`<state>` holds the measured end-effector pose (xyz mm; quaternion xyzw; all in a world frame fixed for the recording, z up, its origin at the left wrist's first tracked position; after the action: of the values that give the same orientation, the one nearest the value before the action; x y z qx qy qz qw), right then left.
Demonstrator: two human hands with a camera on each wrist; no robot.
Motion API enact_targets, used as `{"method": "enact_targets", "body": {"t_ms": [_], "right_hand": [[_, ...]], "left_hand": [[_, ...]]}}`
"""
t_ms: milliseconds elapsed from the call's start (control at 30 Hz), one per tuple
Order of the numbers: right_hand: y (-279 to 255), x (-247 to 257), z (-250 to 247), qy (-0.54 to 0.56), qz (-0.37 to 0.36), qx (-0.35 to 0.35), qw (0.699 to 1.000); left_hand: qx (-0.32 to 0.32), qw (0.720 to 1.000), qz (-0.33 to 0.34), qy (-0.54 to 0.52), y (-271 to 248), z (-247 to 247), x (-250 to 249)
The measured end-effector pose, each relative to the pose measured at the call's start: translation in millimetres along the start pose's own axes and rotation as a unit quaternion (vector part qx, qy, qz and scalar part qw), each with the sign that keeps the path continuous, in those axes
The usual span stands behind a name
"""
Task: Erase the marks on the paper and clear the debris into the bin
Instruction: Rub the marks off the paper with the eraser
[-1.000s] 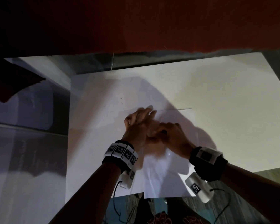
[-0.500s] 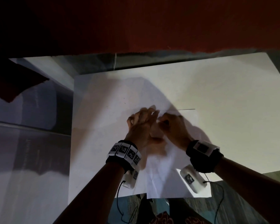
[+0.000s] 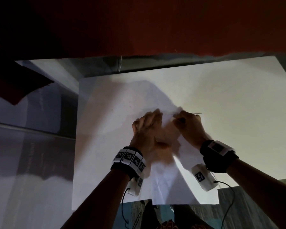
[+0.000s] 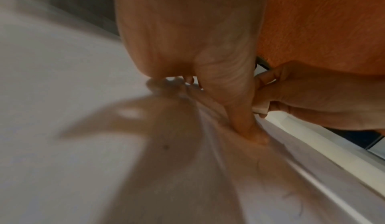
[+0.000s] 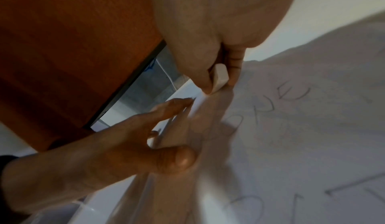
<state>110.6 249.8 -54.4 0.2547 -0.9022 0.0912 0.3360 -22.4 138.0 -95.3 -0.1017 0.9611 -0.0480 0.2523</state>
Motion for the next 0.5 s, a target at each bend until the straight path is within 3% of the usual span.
{"method": "enact_targets", "body": {"t_ms": [233, 400, 500], "right_hand": [[5.3, -0.7, 2.4, -0.025, -0.014, 0.04, 0.999], [-7.5, 24.0, 20.4, -0.062, -0.087, 0.04, 0.993], [-32.3, 36.5, 41.2, -0.068, -0.194, 0.085, 0.975]], "left_hand": [[-0.03, 0.999, -0.015, -0.028, -7.5, -2.3, 4.1], [-0.043, 0.999, -0.014, -0.03, -9.1, -4.8, 2.3], [-0.062, 0.998, -0.004, -0.015, -8.6, -5.5, 1.6]]}}
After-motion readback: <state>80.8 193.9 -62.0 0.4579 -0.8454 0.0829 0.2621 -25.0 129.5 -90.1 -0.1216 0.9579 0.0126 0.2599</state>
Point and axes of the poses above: each hand's wrist, its own y-axis towards the middle knuckle, its own z-axis out of the palm, x = y × z, the point moved 8 cm from there along y, towards the middle knuckle, and after that the axes turned 1 degree about -x, right-handed, at the moved point
